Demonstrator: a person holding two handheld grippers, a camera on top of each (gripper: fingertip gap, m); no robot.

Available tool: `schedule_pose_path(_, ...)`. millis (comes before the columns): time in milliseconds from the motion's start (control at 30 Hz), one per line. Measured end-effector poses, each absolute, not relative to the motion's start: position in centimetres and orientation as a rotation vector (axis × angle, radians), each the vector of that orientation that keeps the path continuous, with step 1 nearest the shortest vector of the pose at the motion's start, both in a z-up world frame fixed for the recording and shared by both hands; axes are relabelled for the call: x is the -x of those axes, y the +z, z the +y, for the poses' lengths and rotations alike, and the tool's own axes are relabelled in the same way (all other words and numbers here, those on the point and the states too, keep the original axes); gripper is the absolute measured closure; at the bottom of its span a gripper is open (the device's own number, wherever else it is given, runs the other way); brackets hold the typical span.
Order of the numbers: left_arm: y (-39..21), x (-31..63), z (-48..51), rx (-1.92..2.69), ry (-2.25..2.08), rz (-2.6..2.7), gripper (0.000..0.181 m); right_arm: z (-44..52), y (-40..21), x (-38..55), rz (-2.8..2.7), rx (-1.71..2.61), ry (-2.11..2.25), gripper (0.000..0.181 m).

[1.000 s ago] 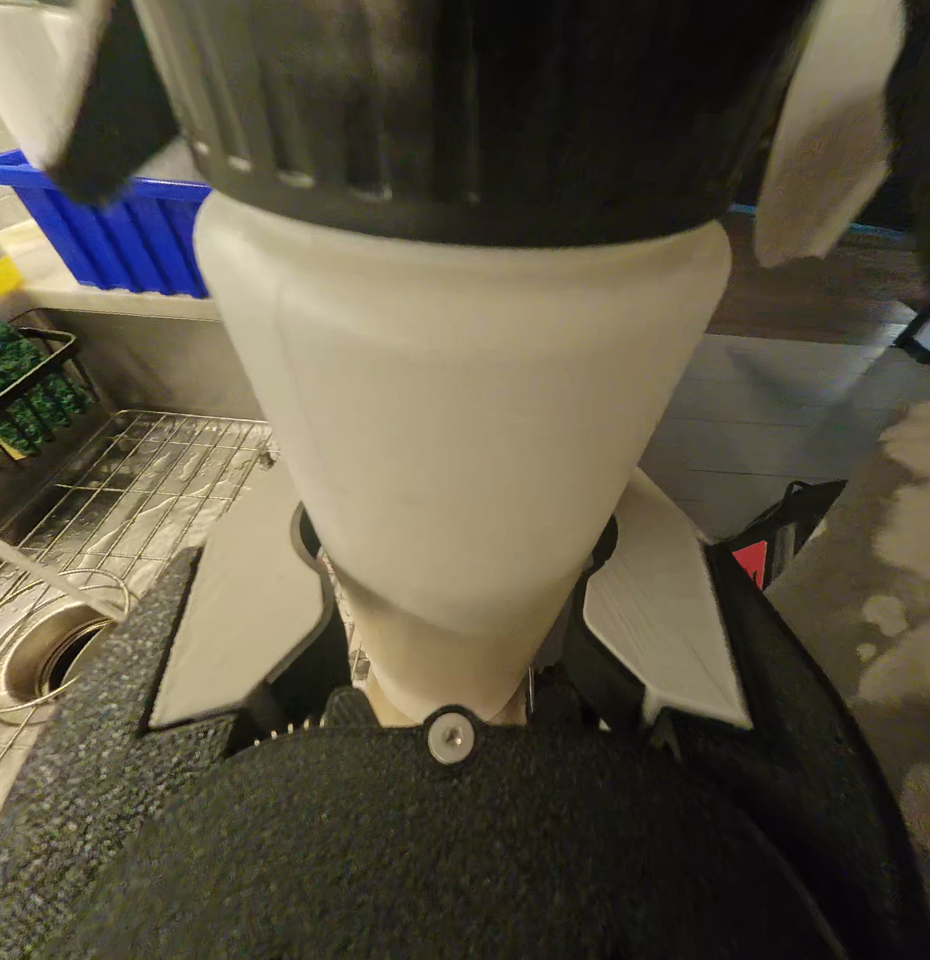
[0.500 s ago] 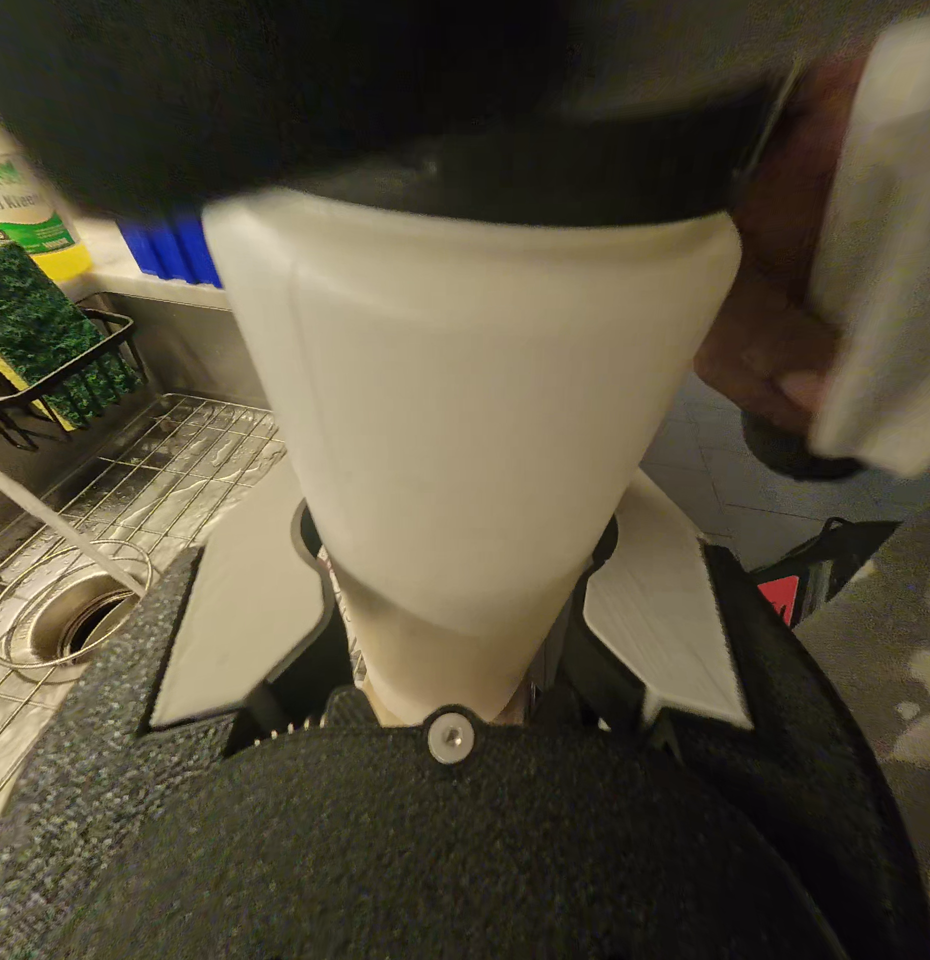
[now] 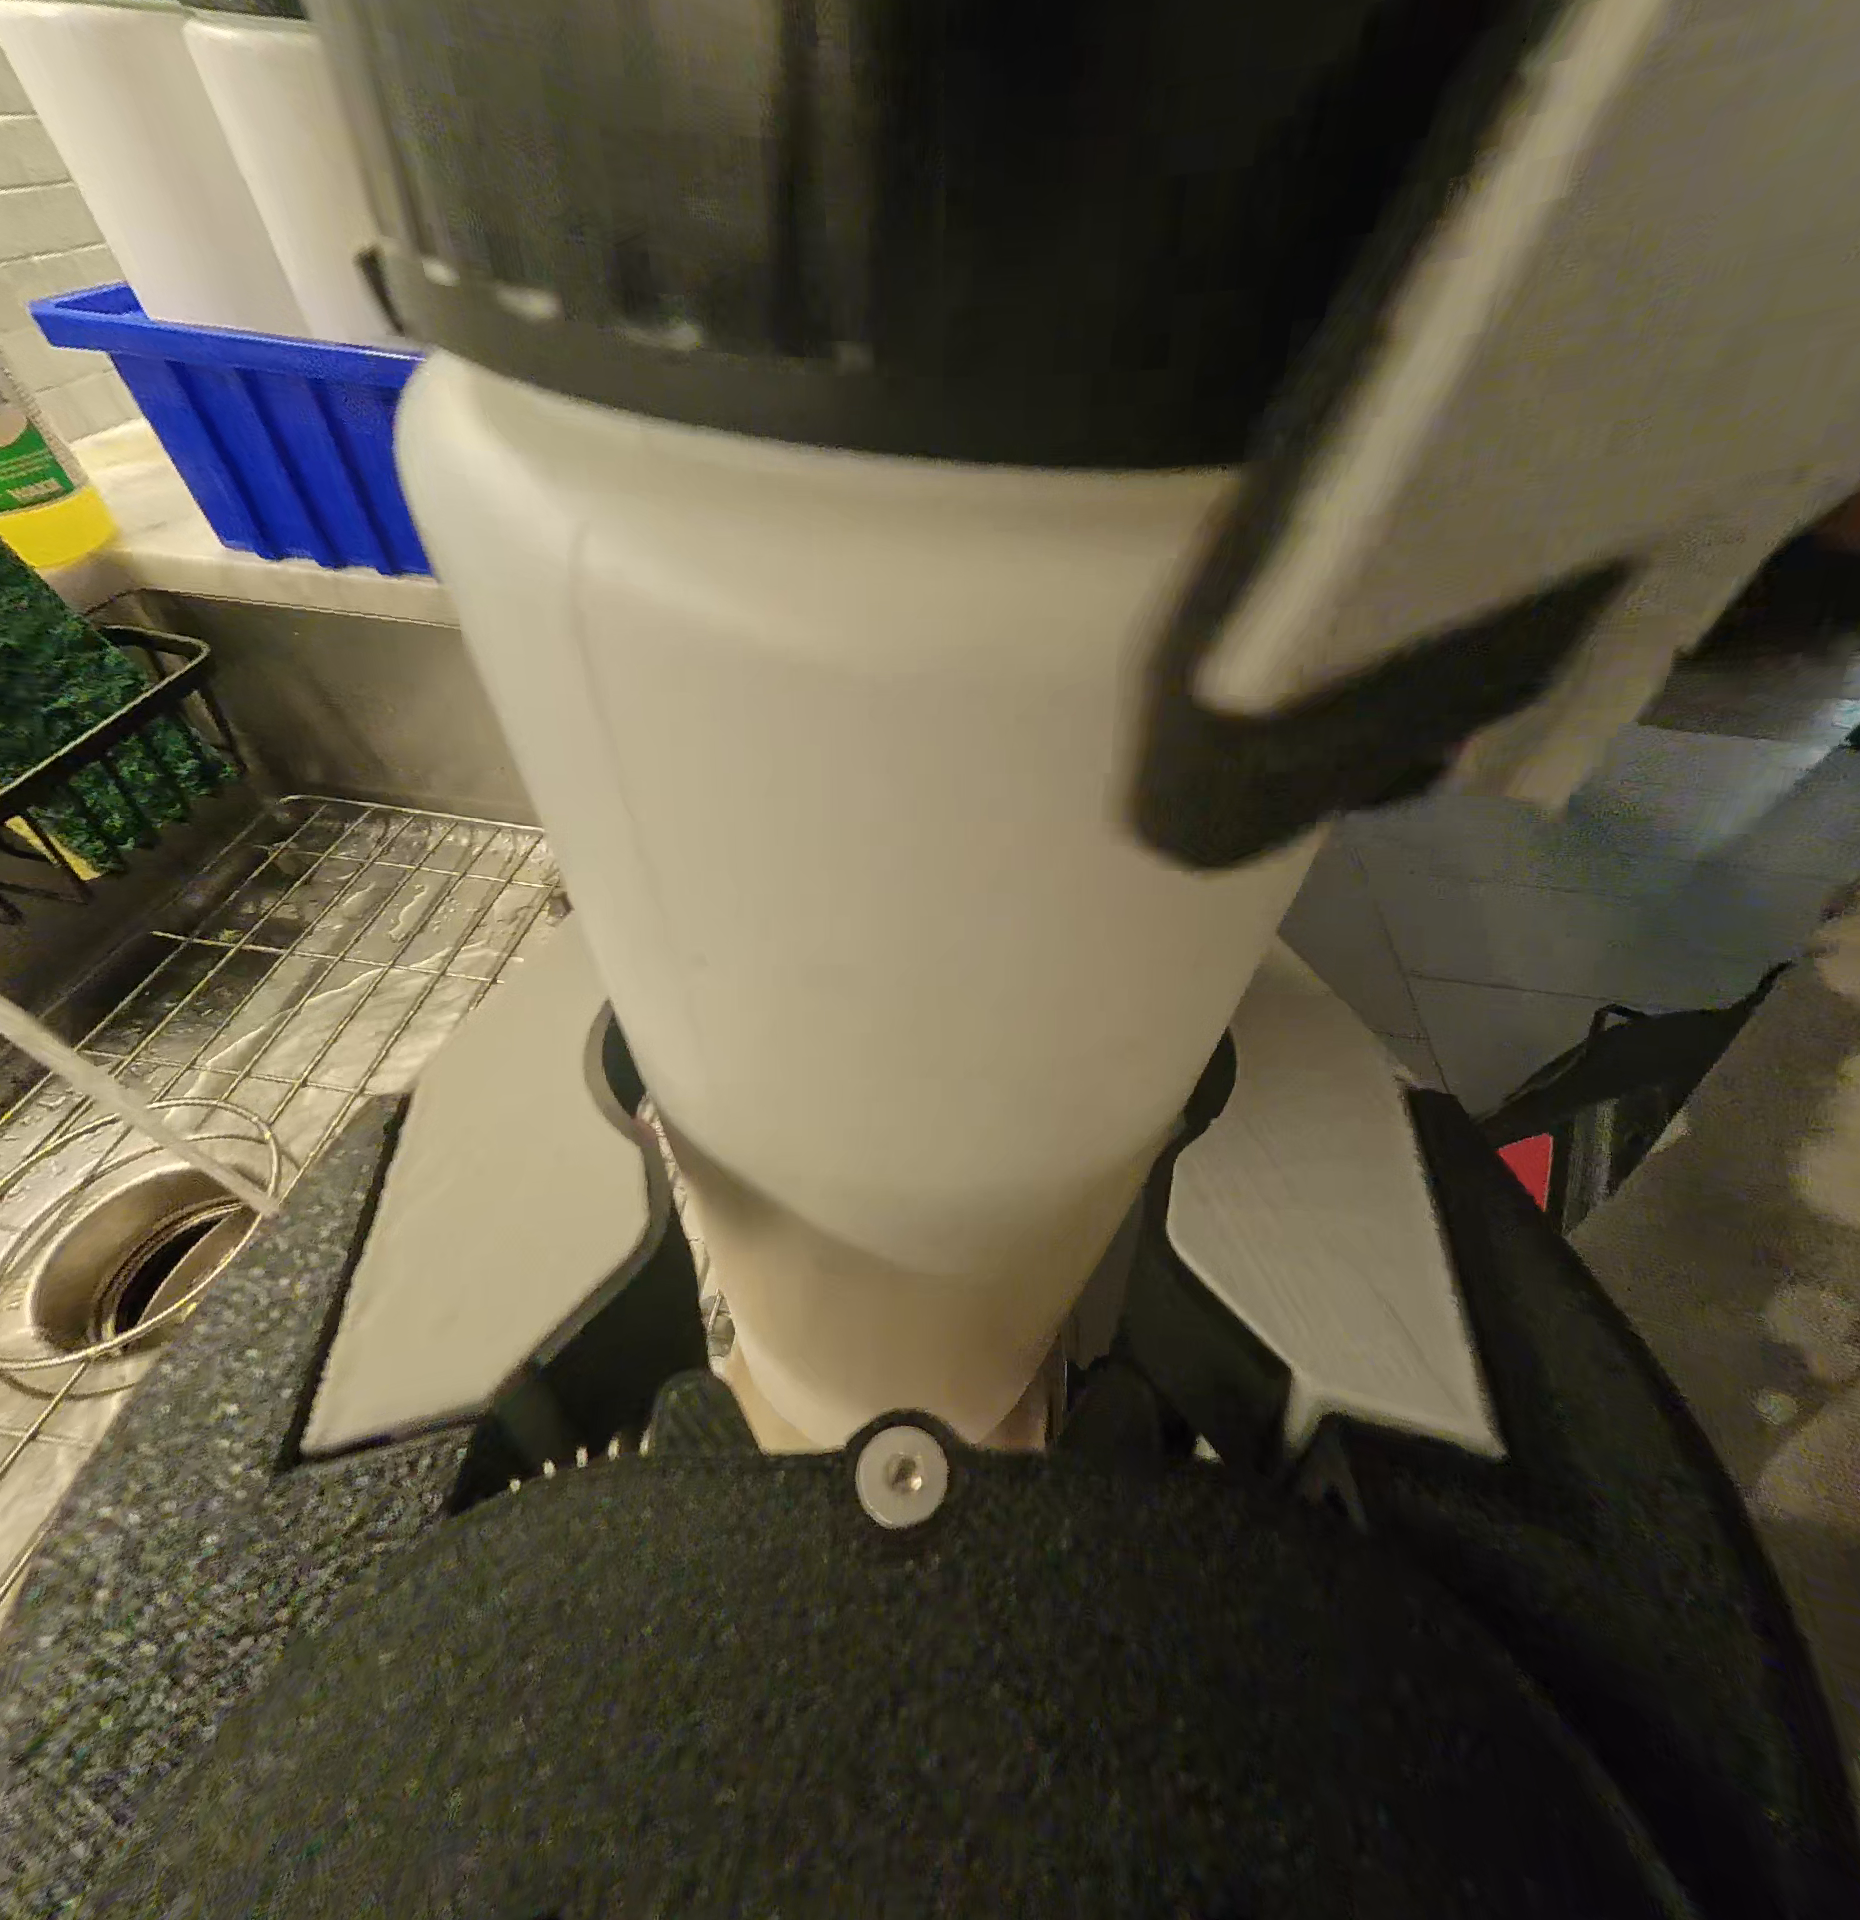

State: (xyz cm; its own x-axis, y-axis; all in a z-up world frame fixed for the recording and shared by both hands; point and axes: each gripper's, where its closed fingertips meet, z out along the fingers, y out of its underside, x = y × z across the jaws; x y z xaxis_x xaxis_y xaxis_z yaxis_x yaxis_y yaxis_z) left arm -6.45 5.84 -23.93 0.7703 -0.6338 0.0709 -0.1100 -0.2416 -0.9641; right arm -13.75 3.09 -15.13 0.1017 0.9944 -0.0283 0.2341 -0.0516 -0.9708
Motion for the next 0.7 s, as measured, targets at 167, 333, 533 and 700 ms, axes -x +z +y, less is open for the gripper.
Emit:
schedule_pose_path(167,-23.9,6.5,5.9,1.776,-0.528,0.567,0.077,4.2,-15.0,13.4,-0.956,1.574,0.832,0.104)
schedule_pose_path(333,-23.9,6.5,5.9,1.78,-0.531,0.568,0.077,3.7,-15.2,13.5,-1.089,1.599,0.884,0.103)
schedule_pose_path(533,-23.9,6.4,5.6,1.78,-0.565,0.611,0.077,2.3,-15.0,13.5,-1.605,1.441,1.199,0.082)
schedule_pose_path(700,-24.0,6.3,5.3,1.783,-0.597,0.657,0.077,-0.2,-16.1,13.2,-1.994,1.305,1.386,0.091)
